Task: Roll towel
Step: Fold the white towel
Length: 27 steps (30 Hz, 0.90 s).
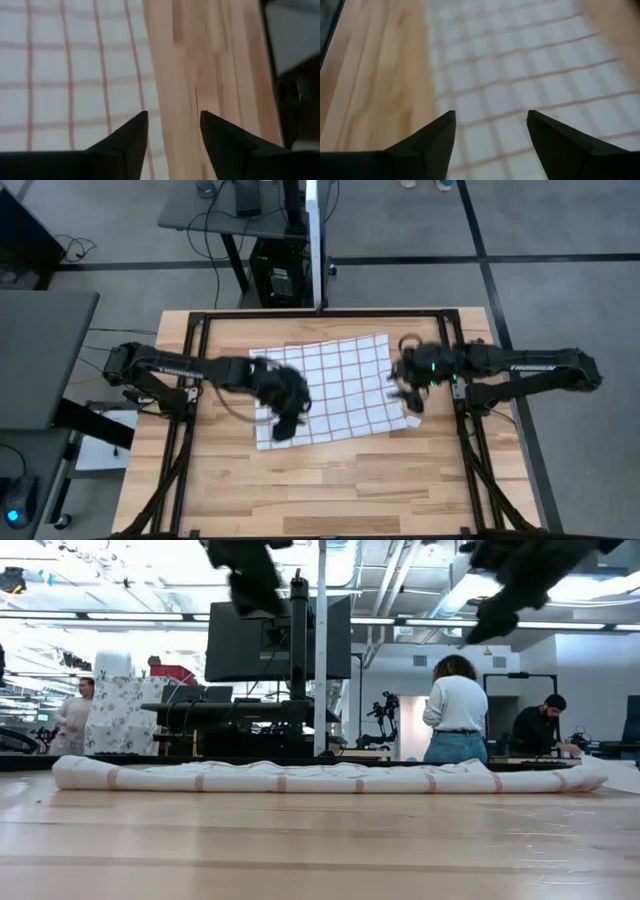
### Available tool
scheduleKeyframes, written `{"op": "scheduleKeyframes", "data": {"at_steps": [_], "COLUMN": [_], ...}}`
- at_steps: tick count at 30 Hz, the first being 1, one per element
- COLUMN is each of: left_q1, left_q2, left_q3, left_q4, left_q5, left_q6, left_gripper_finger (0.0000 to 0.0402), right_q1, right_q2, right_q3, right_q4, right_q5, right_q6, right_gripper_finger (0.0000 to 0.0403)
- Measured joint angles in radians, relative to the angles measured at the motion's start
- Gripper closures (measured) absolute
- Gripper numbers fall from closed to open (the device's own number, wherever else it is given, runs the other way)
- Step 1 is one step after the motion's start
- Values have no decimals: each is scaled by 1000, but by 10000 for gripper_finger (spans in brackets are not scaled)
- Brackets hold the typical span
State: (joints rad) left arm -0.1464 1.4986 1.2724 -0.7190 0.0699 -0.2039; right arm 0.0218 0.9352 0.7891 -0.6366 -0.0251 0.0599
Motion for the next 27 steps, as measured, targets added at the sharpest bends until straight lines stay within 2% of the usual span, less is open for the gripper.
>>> {"op": "scheduleKeyframes", "data": {"at_steps": [3,7,9,12,18,27], "left_q1": [-106,-243,-299,-361,-436,-446], "left_q2": [9,46,83,151,305,455], "left_q3": [0,0,0,0,-1,-2], "left_q4": [-115,-174,-193,-188,-230,-254], "left_q5": [-153,-358,-422,-448,-450,-493], "left_q6": [-32,-101,-125,-191,-376,-555], "left_gripper_finger": [202,186,185,185,185,185], "right_q1": [169,348,411,471,515,523], "right_q2": [33,135,196,300,478,581], "right_q3": [0,-6,-7,-8,-8,-37], "right_q4": [7,-1,-2,-5,-30,-42], "right_q5": [81,283,383,464,501,518], "right_q6": [0,23,45,81,228,332], "right_gripper_finger": [141,140,140,140,140,140]}}
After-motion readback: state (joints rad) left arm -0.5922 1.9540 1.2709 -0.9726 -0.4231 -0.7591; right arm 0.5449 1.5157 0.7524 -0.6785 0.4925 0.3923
